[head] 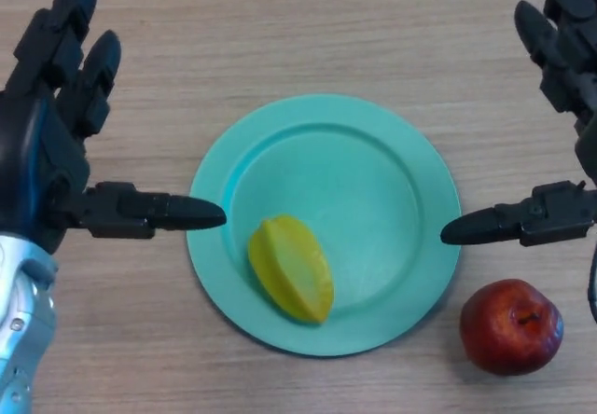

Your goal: Pick up the yellow starfruit and place it on the plate

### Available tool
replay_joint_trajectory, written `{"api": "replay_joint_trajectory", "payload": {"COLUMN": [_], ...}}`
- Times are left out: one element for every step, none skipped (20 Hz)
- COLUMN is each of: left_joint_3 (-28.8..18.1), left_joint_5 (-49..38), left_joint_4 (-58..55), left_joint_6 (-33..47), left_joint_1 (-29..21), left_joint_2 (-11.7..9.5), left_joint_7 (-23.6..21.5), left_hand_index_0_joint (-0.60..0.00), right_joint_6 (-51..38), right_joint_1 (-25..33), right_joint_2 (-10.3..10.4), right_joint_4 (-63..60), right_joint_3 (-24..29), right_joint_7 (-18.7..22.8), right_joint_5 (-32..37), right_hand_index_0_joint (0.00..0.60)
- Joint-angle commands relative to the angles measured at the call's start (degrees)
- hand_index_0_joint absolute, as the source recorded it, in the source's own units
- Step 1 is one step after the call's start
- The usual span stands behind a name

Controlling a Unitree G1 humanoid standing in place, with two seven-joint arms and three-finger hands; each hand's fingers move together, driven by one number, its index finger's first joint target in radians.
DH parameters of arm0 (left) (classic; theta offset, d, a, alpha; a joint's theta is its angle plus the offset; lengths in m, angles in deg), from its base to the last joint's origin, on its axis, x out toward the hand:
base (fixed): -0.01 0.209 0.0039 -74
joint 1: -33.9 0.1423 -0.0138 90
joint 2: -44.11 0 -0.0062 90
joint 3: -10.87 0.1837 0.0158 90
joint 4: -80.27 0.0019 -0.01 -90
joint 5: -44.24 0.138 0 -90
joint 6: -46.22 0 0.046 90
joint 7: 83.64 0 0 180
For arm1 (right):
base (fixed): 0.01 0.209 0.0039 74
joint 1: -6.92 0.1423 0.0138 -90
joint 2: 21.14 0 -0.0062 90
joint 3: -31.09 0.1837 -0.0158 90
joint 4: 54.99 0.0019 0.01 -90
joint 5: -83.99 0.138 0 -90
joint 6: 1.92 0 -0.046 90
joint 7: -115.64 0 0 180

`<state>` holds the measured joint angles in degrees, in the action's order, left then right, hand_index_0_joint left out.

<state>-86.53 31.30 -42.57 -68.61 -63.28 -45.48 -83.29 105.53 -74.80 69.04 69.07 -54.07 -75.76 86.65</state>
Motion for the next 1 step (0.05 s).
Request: {"api": "replay_joint_trajectory", "payload": {"left_joint_3": [-1.3], "left_joint_5": [3.4], "left_joint_4": [-4.1], "left_joint_6": [10.4], "left_joint_1": [-0.4], "left_joint_2": [-0.8], "left_joint_7": [1.1], "left_hand_index_0_joint": [0.000], "right_joint_6": [-9.7], "right_joint_1": [1.1], "right_joint_2": [-1.2], "right_joint_4": [1.6], "right_joint_3": [3.2], "right_joint_7": [3.3], "right_joint_5": [0.3], "right_hand_index_0_joint": [0.000]}}
